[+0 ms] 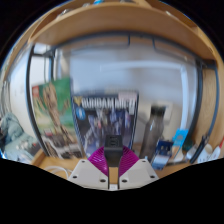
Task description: Unplug charger
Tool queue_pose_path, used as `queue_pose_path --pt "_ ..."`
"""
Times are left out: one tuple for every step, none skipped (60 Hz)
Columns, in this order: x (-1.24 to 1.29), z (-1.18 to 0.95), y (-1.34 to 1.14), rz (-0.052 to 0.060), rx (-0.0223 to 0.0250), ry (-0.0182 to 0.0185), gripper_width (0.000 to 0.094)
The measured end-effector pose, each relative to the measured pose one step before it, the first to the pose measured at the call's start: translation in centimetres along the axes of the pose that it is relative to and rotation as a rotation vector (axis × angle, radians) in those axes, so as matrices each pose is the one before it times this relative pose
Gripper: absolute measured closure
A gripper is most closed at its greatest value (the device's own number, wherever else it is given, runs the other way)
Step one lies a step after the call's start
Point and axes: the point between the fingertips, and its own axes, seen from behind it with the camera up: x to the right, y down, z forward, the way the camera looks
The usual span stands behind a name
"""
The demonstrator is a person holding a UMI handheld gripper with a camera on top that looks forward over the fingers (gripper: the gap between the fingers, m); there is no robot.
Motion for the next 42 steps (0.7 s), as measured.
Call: queue_pose_path --pt "-0.096 -0.705 -1.6 0.0062 0.02221 -0.01531 0.0833" --pt "0.0 -0.668 -1.427 0.0069 0.01881 -0.0136 0.0834" --pt "0.233 -0.576 -1.355 0.0035 0.01828 -0.00738 0.0835" --pt "0.389 -0.488 -1.086 0.0038 0.00284 -0.00343 0.0834" --pt "0.593 -0.869 -0.982 0.0017 -0.00048 0.00086 0.0834" --pt "0.673 -0.72 -0.891 0.0001 0.00213 0.00426 0.0834" --pt "0.807 -0.713 -0.883 0.0016 0.00657 0.00669 0.0835" --pt "0.894 -0.64 -0.792 0.0035 0.00819 0.0087 0.0834" --pt "0.97 -0.629 -0.606 0.0038 0.00264 0.01065 0.0834" --pt "1.083 -0.595 -0.364 0.0024 -0.00464 0.01252 0.0834" --pt "1.211 -0.539 -0.123 0.0025 -0.01203 0.01529 0.0833" --pt "1.249 -0.443 0.122 0.0026 -0.01751 0.01667 0.0834" --pt "1.306 -0.045 0.43 0.0012 -0.02022 0.0176 0.0834" --pt "1.217 -0.274 0.411 0.0015 -0.02734 0.01788 0.0835" --pt "1.251 -0.261 0.655 0.0006 -0.02745 0.01416 0.0836" --pt "1.241 -0.202 0.867 -0.0001 -0.02963 0.01314 0.0836" --pt "1.222 -0.118 1.004 -0.0047 -0.03253 0.01253 0.0836" --pt "1.25 -0.028 1.188 -0.0089 -0.03682 0.01245 0.0836" --pt "1.31 -0.026 1.438 -0.01 -0.03813 0.01055 0.0837" --pt "1.162 0.3 1.463 -0.0021 -0.04457 0.01542 0.0835" --pt "1.078 0.27 1.486 -0.0027 -0.04815 0.00998 0.0835" --pt "0.985 0.234 1.709 -0.0001 -0.05133 0.00566 0.0836" --pt "0.903 0.344 1.506 0.0073 -0.04633 0.00197 0.0837" --pt "0.902 0.009 1.773 0.0142 -0.03573 -0.00249 0.0835" --pt "0.748 0.518 1.085 0.017 -0.02425 -0.00012 0.0835" --pt "0.695 0.419 0.932 0.0162 -0.02489 -0.0004 0.0835" --pt "0.757 0.366 1.017 0.0075 -0.029 0.00119 0.0835" --pt "0.799 0.393 1.022 0.0001 -0.03081 0.00384 0.0836" --pt "0.852 0.473 1.056 -0.0061 -0.03175 0.00639 0.0836" --pt "0.871 0.458 1.062 -0.0099 -0.03417 0.0089 0.0835" --pt "0.895 0.483 0.999 -0.0084 -0.02954 0.00957 0.0835" --pt "0.985 0.33 1.133 -0.0044 -0.01984 0.00626 0.0834" --pt "0.712 0.508 0.742 -0.0051 -0.01523 0.00255 0.0834" --pt "0.471 0.689 0.609 -0.0058 -0.01885 0.00276 0.0834" --pt "0.535 0.512 0.692 -0.0093 -0.02037 0.00019 0.0835" --pt "0.511 0.508 0.725 -0.0102 -0.02412 0.00083 0.0818" --pt "0.485 0.522 0.775 -0.0099 -0.02837 0.00059 0.082" --pt "0.428 0.515 0.74 -0.0104 -0.02922 -0.00146 0.082" --pt "0.39 0.386 0.504 -0.0066 -0.02082 -0.00535 0.082" --pt "0.273 0.436 0.308 -0.002 -0.00951 -0.00229 0.082" --pt "0.269 0.457 0.194 -0.0012 -0.00453 -0.003 0.082" --pt "0.281 0.437 0.181 -0.0034 -0.00482 -0.00268 0.082"
